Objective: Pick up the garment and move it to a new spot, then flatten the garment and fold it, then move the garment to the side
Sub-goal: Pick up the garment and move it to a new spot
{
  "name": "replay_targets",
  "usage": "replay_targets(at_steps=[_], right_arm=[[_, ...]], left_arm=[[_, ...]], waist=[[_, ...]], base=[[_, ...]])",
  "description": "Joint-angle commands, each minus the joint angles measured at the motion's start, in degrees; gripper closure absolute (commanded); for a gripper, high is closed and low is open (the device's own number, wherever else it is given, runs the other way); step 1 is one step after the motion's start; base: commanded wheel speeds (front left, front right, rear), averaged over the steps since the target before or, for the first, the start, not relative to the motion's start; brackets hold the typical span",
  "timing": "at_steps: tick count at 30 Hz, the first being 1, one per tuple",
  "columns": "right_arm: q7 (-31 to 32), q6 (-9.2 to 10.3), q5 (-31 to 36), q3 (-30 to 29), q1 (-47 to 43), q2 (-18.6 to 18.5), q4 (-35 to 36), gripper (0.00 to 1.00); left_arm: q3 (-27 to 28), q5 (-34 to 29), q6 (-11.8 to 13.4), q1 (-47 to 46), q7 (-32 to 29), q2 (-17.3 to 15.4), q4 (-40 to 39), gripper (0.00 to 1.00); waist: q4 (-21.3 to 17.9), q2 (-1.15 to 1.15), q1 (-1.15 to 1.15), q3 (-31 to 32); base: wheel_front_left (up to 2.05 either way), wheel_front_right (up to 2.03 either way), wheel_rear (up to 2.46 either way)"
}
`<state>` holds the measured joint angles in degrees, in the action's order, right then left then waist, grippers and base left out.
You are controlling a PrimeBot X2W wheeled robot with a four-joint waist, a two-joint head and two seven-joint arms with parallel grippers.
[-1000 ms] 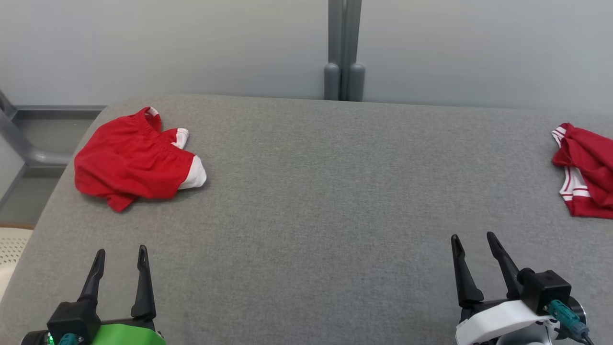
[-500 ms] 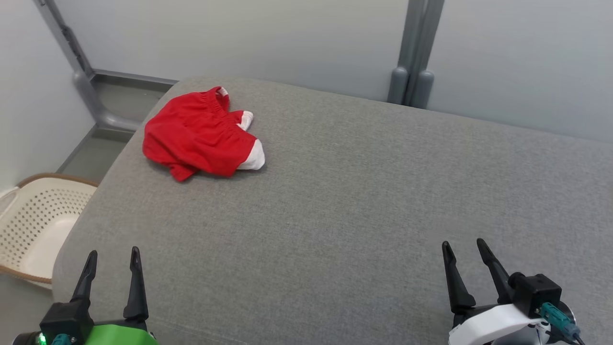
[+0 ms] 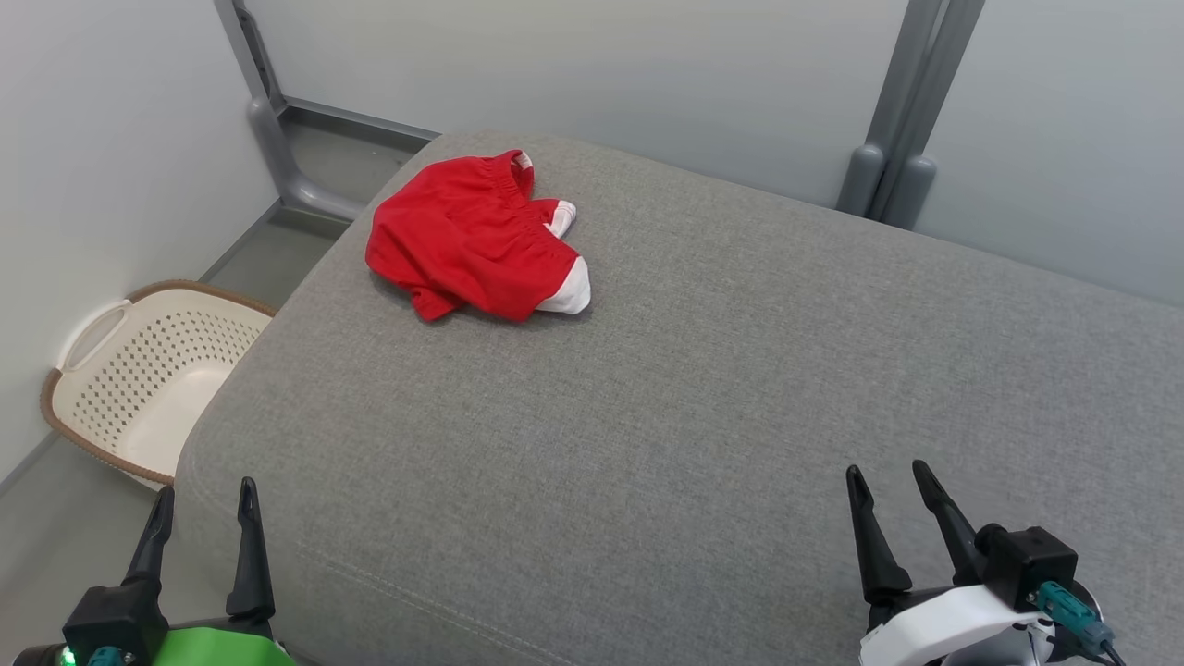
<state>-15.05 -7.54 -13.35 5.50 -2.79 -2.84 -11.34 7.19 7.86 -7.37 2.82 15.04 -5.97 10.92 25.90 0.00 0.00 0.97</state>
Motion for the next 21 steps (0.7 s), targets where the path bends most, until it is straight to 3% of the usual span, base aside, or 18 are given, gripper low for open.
replay_targets(at_steps=[1,12,21], right_arm=[[-0.16,0.11,-0.1,0.03,0.59,-0.11,-0.12,0.0],[-0.16,0.11,-0.17,0.42,0.8,-0.11,-0.39,0.0],[-0.16,0.11,1.22,-1.05,1.83,-0.13,0.66,0.0]], left_arm=[[0.16,0.3,-0.01,-0.61,0.16,0.03,-0.24,0.0],[0.77,0.25,0.14,-0.57,0.16,0.48,-0.41,0.0],[1.55,0.8,0.15,-3.53,0.16,0.36,-1.07,0.0]], waist=[[0.59,0.0,0.0,-0.36],[0.45,0.0,0.0,-0.48],[-1.84,0.0,0.0,-2.01]], base=[[0.0,0.0,0.0],[0.0,0.0,0.0],[0.0,0.0,0.0]])
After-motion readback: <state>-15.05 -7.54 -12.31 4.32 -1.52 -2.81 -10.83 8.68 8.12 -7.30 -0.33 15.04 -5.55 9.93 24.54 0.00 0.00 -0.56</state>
